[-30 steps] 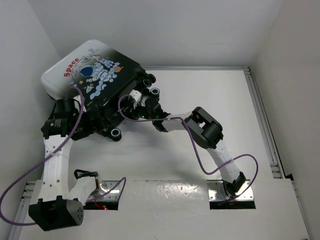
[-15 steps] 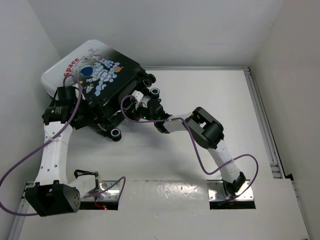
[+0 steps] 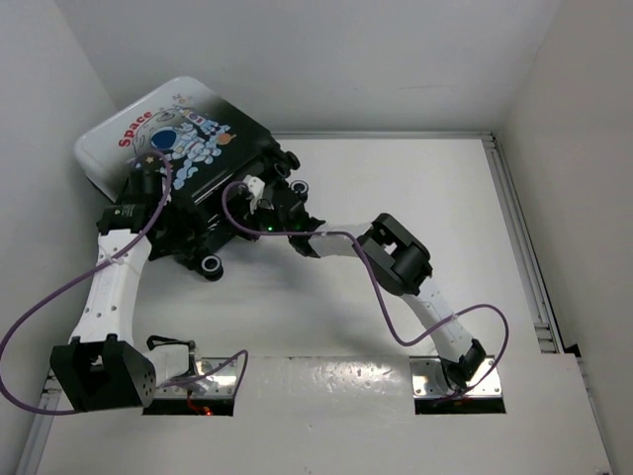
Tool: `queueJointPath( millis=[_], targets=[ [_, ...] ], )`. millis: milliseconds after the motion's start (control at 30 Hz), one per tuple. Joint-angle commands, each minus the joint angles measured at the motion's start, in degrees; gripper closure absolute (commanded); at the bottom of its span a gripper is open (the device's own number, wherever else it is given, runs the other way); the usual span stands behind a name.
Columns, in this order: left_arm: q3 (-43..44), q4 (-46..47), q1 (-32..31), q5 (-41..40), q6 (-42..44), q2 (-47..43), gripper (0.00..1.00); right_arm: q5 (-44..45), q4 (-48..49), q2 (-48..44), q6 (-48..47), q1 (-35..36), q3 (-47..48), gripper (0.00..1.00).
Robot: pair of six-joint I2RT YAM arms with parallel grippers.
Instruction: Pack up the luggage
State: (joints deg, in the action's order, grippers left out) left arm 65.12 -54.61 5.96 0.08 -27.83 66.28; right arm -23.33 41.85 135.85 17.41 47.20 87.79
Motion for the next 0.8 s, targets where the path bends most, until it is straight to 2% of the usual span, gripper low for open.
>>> queueJointPath(
  millis=[0,67,200,233,367,400,467,500,633,767],
  targets=[
    [-1.7,0.5,-0.3,-2.3,-1.2,-0.1,0.00,-2.6,11.4,-1.8,-0.4,3.4,8.0,1.00],
    [-2.5,1.0,-0.3,-2.8,-1.2,-0.1,0.00,-2.1,11.0,-2.5,-1.8,3.9,6.5,1.00],
    [-4.2,0.5,1.1,-10.8,-1.2,-0.1,0.00,1.8,12.3,-5.1,-5.0,3.4,-0.8,1.00],
    [-4.2,0.5,1.8,-10.8,-1.2,-0.1,0.03,2.0,12.6,-6.5,-5.3,3.0,-2.0,1.00],
    [-4.2,1.8,5.0,-12.6,-1.7,1.9,0.33,4.5,13.5,-8.8,-6.2,1.1,-7.4,1.00],
    [-4.2,1.8,6.1,-13.3,-2.2,2.4,0.49,5.3,13.9,-9.6,-6.8,0.3,-10.1,1.00],
    [-3.5,2.5,6.6,-13.3,-2.8,3.3,0.64,7.1,14.5,-10.3,-7.0,-0.4,-11.5,1.00],
    [-3.5,2.5,7.6,-13.3,-2.8,3.9,0.75,8.6,14.1,-10.7,-6.6,-2.0,-13.1,1.00],
    [-2.8,3.8,10.1,-13.3,-2.8,5.0,0.90,13.2,13.0,-11.1,-5.4,-4.8,-13.7,1.00],
    [-2.8,3.8,11.4,-14.9,-1.4,5.5,0.95,16.6,11.1,-11.0,-3.3,-8.1,-13.0,1.00]
  ],
)
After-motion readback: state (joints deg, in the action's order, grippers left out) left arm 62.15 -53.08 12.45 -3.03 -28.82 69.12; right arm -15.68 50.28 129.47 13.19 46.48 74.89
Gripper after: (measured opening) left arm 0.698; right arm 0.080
